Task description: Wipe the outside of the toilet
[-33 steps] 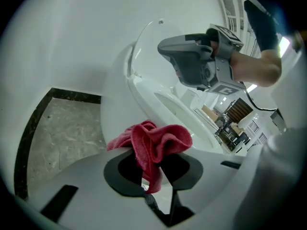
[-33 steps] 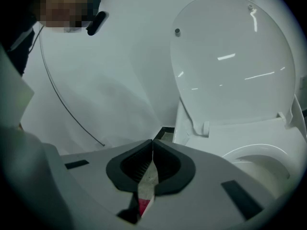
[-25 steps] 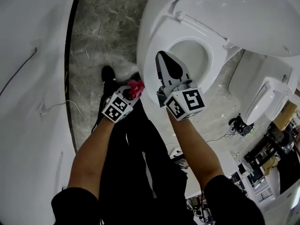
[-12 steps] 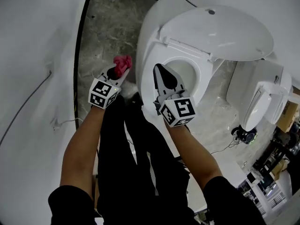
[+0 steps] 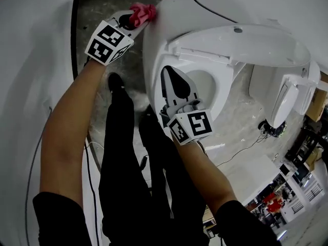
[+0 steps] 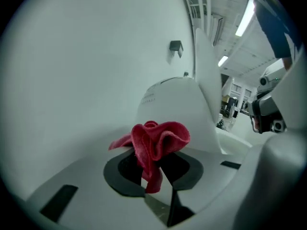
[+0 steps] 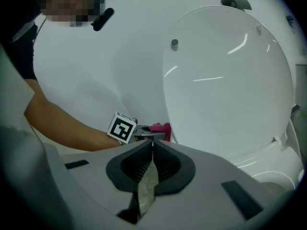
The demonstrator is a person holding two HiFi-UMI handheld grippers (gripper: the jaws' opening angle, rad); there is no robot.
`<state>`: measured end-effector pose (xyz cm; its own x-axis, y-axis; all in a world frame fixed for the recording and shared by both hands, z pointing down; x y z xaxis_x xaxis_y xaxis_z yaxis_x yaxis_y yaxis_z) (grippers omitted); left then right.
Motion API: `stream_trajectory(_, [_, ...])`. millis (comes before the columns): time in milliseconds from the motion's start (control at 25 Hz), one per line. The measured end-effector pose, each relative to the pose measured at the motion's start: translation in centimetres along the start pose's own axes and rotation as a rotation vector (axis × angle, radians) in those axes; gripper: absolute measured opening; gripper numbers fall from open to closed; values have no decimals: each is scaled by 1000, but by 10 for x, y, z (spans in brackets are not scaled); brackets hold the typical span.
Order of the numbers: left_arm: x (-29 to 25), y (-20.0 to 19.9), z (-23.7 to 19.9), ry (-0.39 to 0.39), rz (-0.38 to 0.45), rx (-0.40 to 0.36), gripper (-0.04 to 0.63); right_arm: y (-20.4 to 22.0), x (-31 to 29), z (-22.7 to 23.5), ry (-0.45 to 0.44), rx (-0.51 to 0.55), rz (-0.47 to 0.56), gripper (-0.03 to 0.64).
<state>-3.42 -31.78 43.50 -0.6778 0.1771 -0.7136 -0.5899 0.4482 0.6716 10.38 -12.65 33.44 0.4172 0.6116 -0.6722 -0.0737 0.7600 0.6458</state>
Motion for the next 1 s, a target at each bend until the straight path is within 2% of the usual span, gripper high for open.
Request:
stream_trajectory(200, [-10,-29,-20,31,-31,-108,91,-1,-3,-19,25,-32,-1,34])
stream_trajectory(320, [-27,-30,-20,53,-25,-138,91,-5,-10,-7,33,-49,-1,34])
stream_trajectory(440, [-39,-16,-10,41,-24,-143,91,-5,-15,5,41,-65,-5,34])
stream_trajectory(760, [-47,59,45,75,-77,-13,91,18,-5,14,35,-48,-48,34])
stream_trajectory(1000, [-53,111,102,28,-54,113,91,60,9,23,2,-7,-81,34])
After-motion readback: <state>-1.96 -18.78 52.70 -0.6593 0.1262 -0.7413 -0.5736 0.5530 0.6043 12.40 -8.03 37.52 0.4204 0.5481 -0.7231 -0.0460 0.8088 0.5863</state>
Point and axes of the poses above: the fingertips, and each gripper's own axes: x backward along the fingers, z to its right, y out of its underside, the point moved 9 cm from there along x, backward along the fingers, and after that the axes turned 15 degrees about -z, right-handed, at the moved point
